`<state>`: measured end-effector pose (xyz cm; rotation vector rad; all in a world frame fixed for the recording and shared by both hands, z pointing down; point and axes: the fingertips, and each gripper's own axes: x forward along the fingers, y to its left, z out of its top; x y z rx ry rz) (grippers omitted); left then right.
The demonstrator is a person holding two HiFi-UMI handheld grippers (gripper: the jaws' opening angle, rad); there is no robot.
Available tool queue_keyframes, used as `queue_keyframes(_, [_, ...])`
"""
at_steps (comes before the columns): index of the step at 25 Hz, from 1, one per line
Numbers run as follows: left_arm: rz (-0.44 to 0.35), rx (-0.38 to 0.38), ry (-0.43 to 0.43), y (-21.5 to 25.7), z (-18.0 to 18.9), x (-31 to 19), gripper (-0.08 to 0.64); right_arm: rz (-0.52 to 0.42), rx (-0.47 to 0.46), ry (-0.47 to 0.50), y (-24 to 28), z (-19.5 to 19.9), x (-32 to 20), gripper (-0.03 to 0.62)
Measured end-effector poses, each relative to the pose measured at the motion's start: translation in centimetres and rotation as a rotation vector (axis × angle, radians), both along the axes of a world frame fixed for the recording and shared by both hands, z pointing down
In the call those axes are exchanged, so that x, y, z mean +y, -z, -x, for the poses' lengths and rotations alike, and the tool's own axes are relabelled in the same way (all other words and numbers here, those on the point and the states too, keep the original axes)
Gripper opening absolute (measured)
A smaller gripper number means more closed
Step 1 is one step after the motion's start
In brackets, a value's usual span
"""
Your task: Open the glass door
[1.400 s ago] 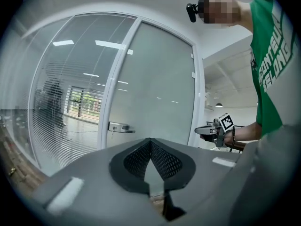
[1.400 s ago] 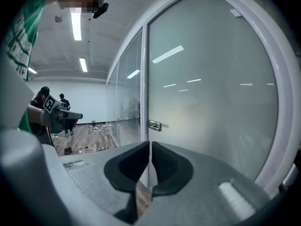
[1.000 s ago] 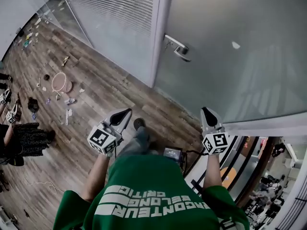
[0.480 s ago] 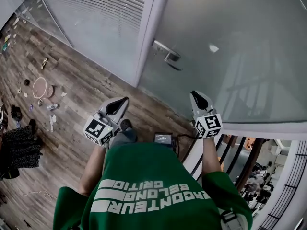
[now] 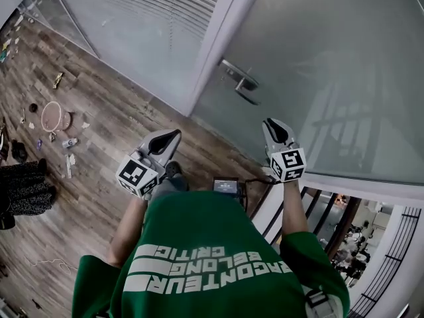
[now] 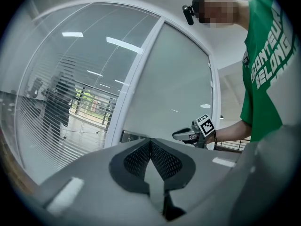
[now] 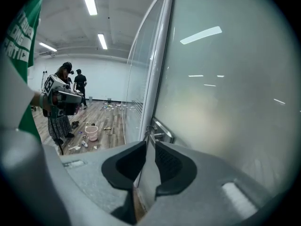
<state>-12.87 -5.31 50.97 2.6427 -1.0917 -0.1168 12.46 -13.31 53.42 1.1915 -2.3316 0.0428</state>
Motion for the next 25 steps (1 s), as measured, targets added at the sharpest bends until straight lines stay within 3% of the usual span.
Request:
queue_keyframes(12, [0.033,0.011,0.083,-0.5,1.3,-0.2,0.017,0.156,0.334,0.146,-6.3,0.6,-6.3,0.103])
queue_keyframes(20, [0.041,-0.003,0.218,-0.8,0.8,-2.0,0.017,0.284,0.57,0.32,-10.8,2.2,-8.7,0.109])
queue_keyframes(25, [0.031,-0.039,0.271,-0.9,-0.5,-3.5,0.017,0.426,0.598,0.398,-14.3,2.7,-9.6,0.109])
